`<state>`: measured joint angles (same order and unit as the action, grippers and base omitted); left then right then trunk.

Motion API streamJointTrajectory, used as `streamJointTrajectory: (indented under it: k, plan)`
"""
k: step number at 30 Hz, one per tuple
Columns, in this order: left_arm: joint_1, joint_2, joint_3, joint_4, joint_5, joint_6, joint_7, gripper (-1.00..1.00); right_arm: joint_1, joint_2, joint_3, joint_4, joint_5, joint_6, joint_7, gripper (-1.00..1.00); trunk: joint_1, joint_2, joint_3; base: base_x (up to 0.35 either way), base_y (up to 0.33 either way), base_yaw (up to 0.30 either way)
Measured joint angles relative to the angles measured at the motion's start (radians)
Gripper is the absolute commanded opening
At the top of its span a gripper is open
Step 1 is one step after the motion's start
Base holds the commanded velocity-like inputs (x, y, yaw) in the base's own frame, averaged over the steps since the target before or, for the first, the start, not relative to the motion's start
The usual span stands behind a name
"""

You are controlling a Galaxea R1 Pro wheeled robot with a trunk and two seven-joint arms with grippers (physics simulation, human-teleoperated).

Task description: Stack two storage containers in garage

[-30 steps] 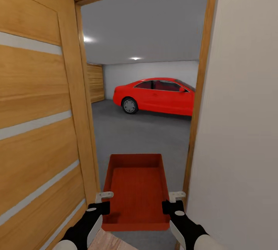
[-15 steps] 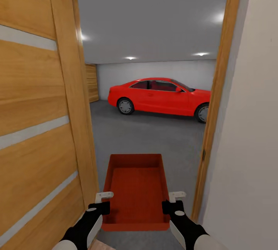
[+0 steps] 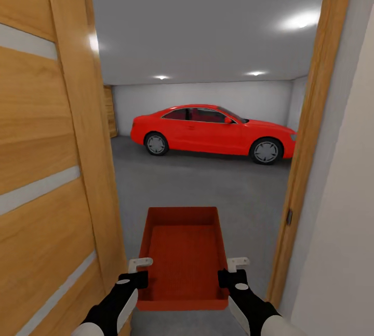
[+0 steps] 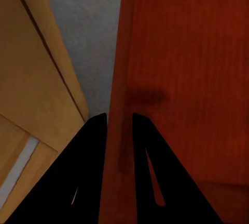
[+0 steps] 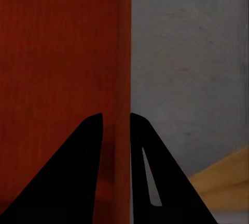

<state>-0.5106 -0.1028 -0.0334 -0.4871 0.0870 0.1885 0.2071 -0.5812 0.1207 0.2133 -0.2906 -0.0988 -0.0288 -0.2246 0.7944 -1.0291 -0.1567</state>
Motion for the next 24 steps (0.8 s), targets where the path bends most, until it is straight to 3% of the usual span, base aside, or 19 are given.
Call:
streamJointTrajectory:
  k: [10, 24]
  plan:
    - [0.0, 0.0, 0.0, 0.0, 0.0, 0.0, 0.0, -1.0, 0.0, 0.0, 0.0, 0.0, 0.0, 0.0, 0.0, -1.0, 0.0, 0.0, 0.0, 0.238, 0.246, -0.288]
    - [0.0, 0.0, -0.001, -0.002, 0.0, -0.001, 0.0, -1.0, 0.0, 0.0, 0.001, 0.0, -0.002, -0.003, -0.001, -1.0, 0.001, 0.0, 0.0, 0.026, 0.022, -0.124]
